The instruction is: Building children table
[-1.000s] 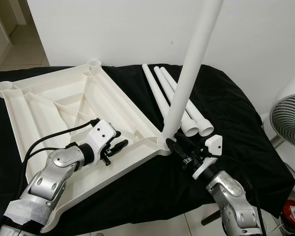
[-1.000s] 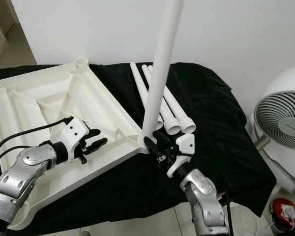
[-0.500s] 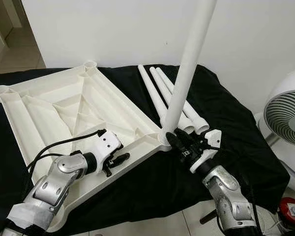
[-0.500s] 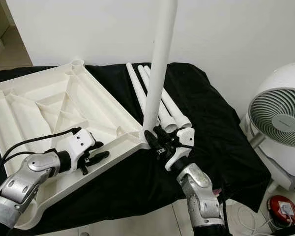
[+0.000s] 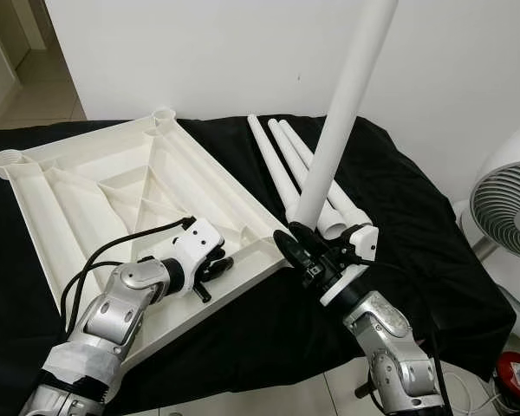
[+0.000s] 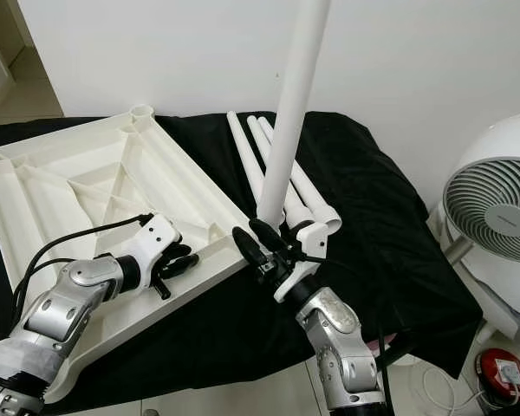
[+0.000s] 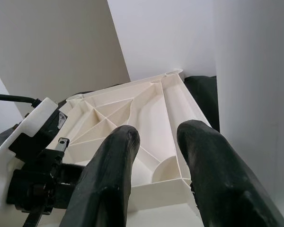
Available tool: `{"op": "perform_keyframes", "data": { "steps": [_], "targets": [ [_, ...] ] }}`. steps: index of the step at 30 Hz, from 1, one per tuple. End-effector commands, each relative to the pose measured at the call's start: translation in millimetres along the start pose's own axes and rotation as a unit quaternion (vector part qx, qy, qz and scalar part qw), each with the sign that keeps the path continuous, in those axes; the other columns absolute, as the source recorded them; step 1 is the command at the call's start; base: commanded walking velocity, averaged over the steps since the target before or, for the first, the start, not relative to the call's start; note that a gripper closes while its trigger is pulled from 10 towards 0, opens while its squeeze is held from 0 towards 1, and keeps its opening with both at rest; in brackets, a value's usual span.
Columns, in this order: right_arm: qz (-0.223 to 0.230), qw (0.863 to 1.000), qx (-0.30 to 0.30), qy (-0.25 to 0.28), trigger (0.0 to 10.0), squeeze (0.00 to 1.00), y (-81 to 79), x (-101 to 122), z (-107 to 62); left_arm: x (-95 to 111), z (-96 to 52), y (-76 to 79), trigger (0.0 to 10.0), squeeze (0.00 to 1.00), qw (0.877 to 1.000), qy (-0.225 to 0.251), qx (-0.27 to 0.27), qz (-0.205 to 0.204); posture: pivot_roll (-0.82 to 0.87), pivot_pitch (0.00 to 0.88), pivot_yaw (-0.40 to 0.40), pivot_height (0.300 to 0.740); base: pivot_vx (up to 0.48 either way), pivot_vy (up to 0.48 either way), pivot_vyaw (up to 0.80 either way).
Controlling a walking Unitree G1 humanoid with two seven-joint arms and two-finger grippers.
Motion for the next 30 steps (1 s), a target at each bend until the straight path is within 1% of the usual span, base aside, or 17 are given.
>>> {"op": "perform_keyframes", "data": {
  "steps": [1, 5, 9, 10, 13, 14, 17, 18, 19, 20, 21, 24, 25, 27, 30],
  "targets": [
    [0.005, 1.000, -0.007, 0.000, 10.0, 0.00, 1.7, 2.3, -2.5, -16.2, -12.5, -42.7, 0.0, 0.00, 0.972, -0.008, 0.232, -0.021, -0.01, 0.000, -0.032, 0.740, 0.000, 0.000, 0.00],
    [0.005, 1.000, -0.008, 0.000, 10.0, 0.00, 2.2, 3.0, -2.6, -20.0, -12.6, -41.8, 0.0, 0.00, 0.969, -0.013, 0.244, -0.027, -0.01, 0.000, -0.033, 0.740, 0.000, 0.000, 0.00],
    [0.003, 1.000, -0.007, 0.000, 10.0, 0.00, 2.4, 4.3, -2.0, -22.5, -12.8, -42.3, 0.0, 0.00, 0.966, -0.022, 0.257, -0.015, 0.00, 0.000, -0.035, 0.740, 0.000, 0.000, 0.00],
    [0.002, 1.000, -0.006, 0.000, 10.0, 0.00, 2.6, 4.9, -1.5, -25.1, -15.2, -44.7, 0.0, 0.00, 0.963, -0.026, 0.268, -0.019, -0.01, 0.000, -0.035, 0.740, 0.000, 0.000, 0.00],
    [0.001, 1.000, -0.004, -0.002, 10.0, 0.00, 2.4, 5.1, -1.5, -31.8, -28.1, -56.2, 0.0, 0.00, 0.947, -0.033, 0.316, -0.046, 0.00, 0.000, -0.035, 0.740, 0.000, 0.000, 0.00],
    [0.001, 1.000, -0.004, -0.002, 10.0, 0.00, 2.4, 5.1, -1.5, -31.8, -28.1, -56.2, 0.0, 0.00, 0.947, -0.033, 0.316, -0.046, 0.00, 0.000, -0.035, 0.740, 0.000, 0.000, 0.00],
    [0.003, 1.000, -0.004, -0.005, 10.0, 0.00, 1.5, 4.3, -2.2, -36.6, -43.0, -67.1, 0.0, 0.00, 0.930, -0.036, 0.359, -0.065, 0.00, 0.006, -0.035, 0.740, 0.000, 0.000, 0.00],
    [0.003, 1.000, -0.003, -0.005, 10.0, 0.00, 0.7, 4.2, -2.2, -38.6, -49.9, -71.8, 0.0, 0.00, 0.923, -0.037, 0.377, -0.068, 0.00, 0.010, -0.034, 0.740, 0.000, 0.000, 0.00],
    [0.003, 1.000, -0.003, -0.005, 10.0, 0.00, 0.7, 4.2, -2.2, -38.6, -49.9, -71.8, 0.0, 0.00, 0.923, -0.037, 0.377, -0.068, 0.00, 0.010, -0.034, 0.740, 0.000, 0.000, 0.00],
    [0.003, 1.000, -0.002, -0.005, 10.0, 0.00, 0.2, 4.3, -2.2, -39.9, -54.1, -74.6, 0.0, 0.00, 0.918, -0.038, 0.387, -0.069, 0.00, 0.010, -0.034, 0.740, 0.000, 0.000, 0.00],
    [0.003, 1.000, -0.002, -0.006, 10.0, 0.00, -0.4, 4.0, -2.1, -41.7, -60.0, -79.0, 0.0, 0.00, 0.911, -0.037, 0.404, -0.076, 0.00, 0.013, -0.033, 0.740, 0.000, 0.000, 0.00],
    [0.005, 1.000, -0.002, -0.007, 10.0, 0.00, -1.4, 3.4, -1.9, -45.7, -70.8, -87.8, 0.0, 0.00, 0.898, -0.044, 0.431, -0.079, 0.01, 0.015, -0.032, 0.740, 0.000, 0.000, 0.00],
    [0.005, 1.000, -0.002, -0.007, 10.0, 0.00, -1.4, 3.4, -1.9, -45.7, -70.8, -87.8, 0.0, 0.00, 0.898, -0.044, 0.431, -0.079, 0.01, 0.015, -0.032, 0.740, 0.000, 0.000, 0.00],
    [0.006, 1.000, 0.000, -0.007, 10.0, 0.00, -2.7, 3.0, -0.9, -43.7, -75.1, -94.6, 0.0, 0.00, 0.895, -0.043, 0.439, -0.070, 0.01, 0.015, -0.032, 0.740, 0.000, 0.000, 0.00],
    [0.007, 1.000, 0.001, -0.007, 10.0, 0.00, -3.1, 2.9, -0.6, -41.7, -75.8, -96.7, 0.0, 0.00, 0.894, -0.041, 0.441, -0.066, 0.01, 0.016, -0.030, 0.740, 0.000, 0.000, 0.00]
  ]
}}
Point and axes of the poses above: a point about 5 cm out from each wrist's last joint towards the gripper, its own z axis pointing out of the wrist towards the gripper, its own x axis along the axis of the wrist's last joint, y = z × x, the point moved 3 cm from there along z, pointing out of the wrist towards the gripper, and after that the axes turned 12 degrees about -z, right-handed, at the moved point
